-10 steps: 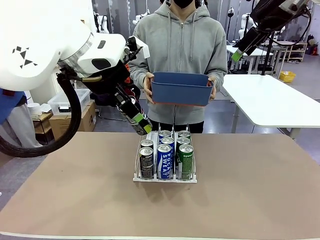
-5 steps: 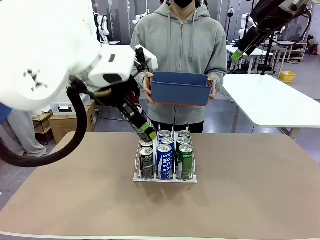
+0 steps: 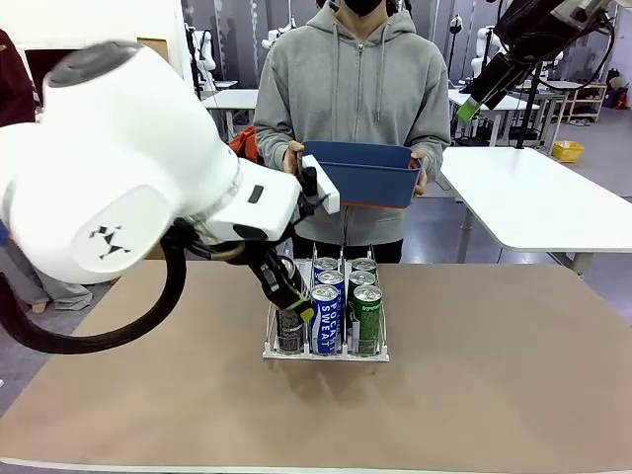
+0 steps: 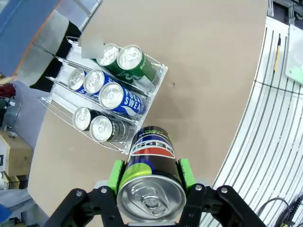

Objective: Fill the beverage cans into the dispenser.
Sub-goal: Place the picked Pepsi coke in the line of the Automatic Can Dispenser with the same cans.

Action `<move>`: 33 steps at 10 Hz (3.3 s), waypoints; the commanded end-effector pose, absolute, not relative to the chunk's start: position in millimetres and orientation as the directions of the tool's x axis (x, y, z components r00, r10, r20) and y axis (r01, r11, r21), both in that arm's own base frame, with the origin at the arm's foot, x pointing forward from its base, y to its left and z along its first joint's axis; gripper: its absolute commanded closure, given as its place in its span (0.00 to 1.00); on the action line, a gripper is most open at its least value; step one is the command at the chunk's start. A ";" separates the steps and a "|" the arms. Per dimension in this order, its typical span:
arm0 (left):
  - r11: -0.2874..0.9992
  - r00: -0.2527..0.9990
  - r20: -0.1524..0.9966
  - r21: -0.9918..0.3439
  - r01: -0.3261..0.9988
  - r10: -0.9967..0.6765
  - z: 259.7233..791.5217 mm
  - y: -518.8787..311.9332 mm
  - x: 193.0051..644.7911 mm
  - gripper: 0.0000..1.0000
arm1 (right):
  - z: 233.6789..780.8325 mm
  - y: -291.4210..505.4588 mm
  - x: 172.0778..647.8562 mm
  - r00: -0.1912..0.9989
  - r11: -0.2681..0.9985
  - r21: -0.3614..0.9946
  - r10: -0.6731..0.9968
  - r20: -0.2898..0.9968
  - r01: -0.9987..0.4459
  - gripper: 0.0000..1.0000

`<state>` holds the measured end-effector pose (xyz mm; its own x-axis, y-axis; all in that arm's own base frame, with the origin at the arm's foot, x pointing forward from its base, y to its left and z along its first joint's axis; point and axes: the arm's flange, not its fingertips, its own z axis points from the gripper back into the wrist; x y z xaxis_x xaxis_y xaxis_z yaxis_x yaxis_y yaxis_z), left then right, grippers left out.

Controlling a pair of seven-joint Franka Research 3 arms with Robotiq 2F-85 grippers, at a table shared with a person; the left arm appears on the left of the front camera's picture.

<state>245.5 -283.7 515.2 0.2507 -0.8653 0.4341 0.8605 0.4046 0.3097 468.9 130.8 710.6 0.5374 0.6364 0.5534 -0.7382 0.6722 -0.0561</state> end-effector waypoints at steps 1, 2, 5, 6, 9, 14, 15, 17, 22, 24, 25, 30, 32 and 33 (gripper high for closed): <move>0.389 0.253 0.406 0.301 0.871 -0.878 487.0 -268.3 249.8 0.42 | 709.8 129.1 466.7 0.538 0.672 -0.056 0.636 0.553 -0.738 0.00; 0.395 0.277 0.361 0.312 0.864 -0.891 479.8 -265.3 253.8 0.42 | 709.8 129.1 466.7 0.538 0.672 -0.056 0.636 0.553 -0.738 0.00; 0.393 0.281 0.359 0.291 0.872 -0.890 486.9 -281.1 263.6 0.42 | 709.8 129.1 466.7 0.538 0.672 -0.056 0.636 0.553 -0.738 0.00; 0.393 0.281 0.359 0.291 0.872 -0.890 486.9 -281.1 263.6 0.42 | 709.8 129.1 466.7 0.538 0.672 -0.056 0.636 0.553 -0.738 0.00; 0.392 0.290 0.341 0.286 0.874 -0.894 484.3 -279.7 263.7 0.42 | 709.8 129.1 466.7 0.538 0.672 -0.056 0.636 0.553 -0.738 0.00; 0.324 0.230 0.294 0.328 0.887 -0.928 442.6 -278.4 305.2 0.42 | 709.8 129.1 466.7 0.538 0.672 -0.056 0.636 0.553 -0.738 0.00; 0.315 0.223 0.294 0.318 0.894 -0.929 435.3 -275.5 315.1 0.42 | 709.8 129.1 466.7 0.538 0.672 -0.056 0.636 0.553 -0.738 0.00; 0.310 0.215 0.305 0.308 0.899 -0.928 427.8 -270.5 331.1 0.42 | 709.8 129.1 466.7 0.538 0.672 -0.056 0.636 0.553 -0.738 0.00; 0.341 0.257 0.297 0.278 0.898 -0.920 421.0 -267.7 339.5 0.42 | 709.8 129.1 466.7 0.538 0.672 -0.056 0.636 0.553 -0.738 0.00; 0.341 0.257 0.297 0.278 0.898 -0.920 421.0 -267.7 339.5 0.42 | 709.8 129.1 466.7 0.538 0.672 -0.056 0.636 0.553 -0.738 0.00; 0.342 0.260 0.295 0.273 0.899 -0.919 419.5 -269.0 340.2 0.42 | 709.8 129.1 466.7 0.538 0.672 -0.056 0.636 0.553 -0.738 0.00; 0.315 0.228 0.304 0.278 0.907 -0.925 412.4 -273.0 365.8 0.42 | 709.8 129.1 466.7 0.538 0.672 -0.056 0.636 0.553 -0.738 0.00; 0.335 0.251 0.290 0.291 0.896 -0.924 405.8 -269.5 381.1 0.42 | 709.8 129.1 466.7 0.538 0.672 -0.056 0.636 0.553 -0.738 0.00; 0.342 0.258 0.289 0.296 0.892 -0.922 404.9 -268.2 390.5 0.42 | 709.8 129.1 466.7 0.538 0.672 -0.056 0.636 0.553 -0.738 0.00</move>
<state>367.9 -272.1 400.6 0.2844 -0.9195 0.2715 0.9020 0.3526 0.2492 468.9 130.8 710.6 0.5373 0.6364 0.5534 -0.7383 0.6722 -0.0562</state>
